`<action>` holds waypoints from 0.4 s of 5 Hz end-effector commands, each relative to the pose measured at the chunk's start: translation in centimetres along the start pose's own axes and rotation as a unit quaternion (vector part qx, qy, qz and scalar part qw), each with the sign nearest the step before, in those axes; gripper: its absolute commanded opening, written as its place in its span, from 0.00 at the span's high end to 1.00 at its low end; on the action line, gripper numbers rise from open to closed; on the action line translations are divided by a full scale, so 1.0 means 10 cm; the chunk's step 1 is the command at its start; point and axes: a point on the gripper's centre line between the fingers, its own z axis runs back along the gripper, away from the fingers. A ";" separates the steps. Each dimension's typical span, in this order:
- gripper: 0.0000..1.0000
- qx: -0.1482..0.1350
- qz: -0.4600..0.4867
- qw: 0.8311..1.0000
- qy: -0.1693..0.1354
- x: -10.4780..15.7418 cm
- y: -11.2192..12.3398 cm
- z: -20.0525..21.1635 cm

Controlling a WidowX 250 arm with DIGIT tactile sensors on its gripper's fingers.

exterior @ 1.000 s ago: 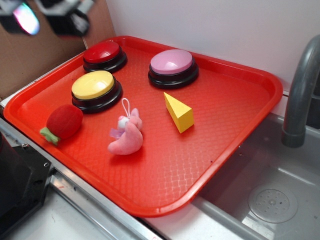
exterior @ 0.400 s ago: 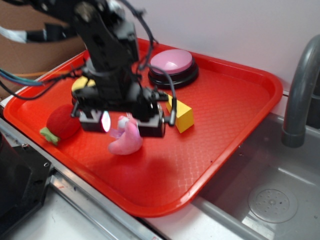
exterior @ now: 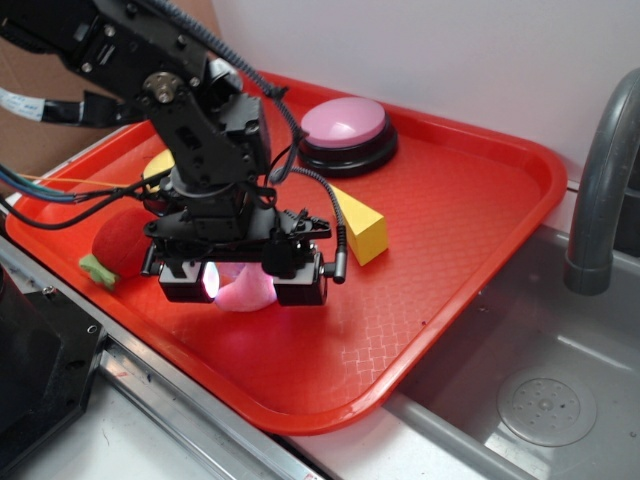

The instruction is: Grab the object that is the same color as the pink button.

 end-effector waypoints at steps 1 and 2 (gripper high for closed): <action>1.00 -0.029 -0.005 1.000 -0.001 0.13 0.02 0.01; 1.00 -0.054 -0.056 0.997 0.011 0.19 0.01 0.08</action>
